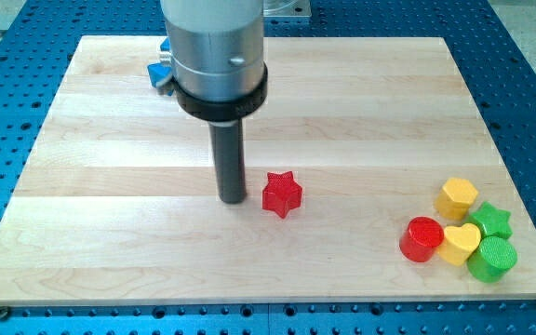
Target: Slide the blue blocks towards the group of blocks
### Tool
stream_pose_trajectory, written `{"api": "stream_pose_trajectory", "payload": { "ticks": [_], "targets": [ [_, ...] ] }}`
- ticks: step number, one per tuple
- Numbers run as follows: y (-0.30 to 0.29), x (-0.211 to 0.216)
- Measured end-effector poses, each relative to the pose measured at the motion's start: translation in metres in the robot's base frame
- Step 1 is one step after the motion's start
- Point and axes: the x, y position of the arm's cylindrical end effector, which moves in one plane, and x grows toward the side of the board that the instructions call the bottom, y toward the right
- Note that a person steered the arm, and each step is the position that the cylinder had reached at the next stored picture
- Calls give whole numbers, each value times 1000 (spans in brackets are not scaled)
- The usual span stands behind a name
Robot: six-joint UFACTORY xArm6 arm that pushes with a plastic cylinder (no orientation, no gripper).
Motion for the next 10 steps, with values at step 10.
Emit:
{"api": "stream_pose_trajectory", "payload": {
  "ticks": [10],
  "targets": [
    [-114,-159]
  ]
}}
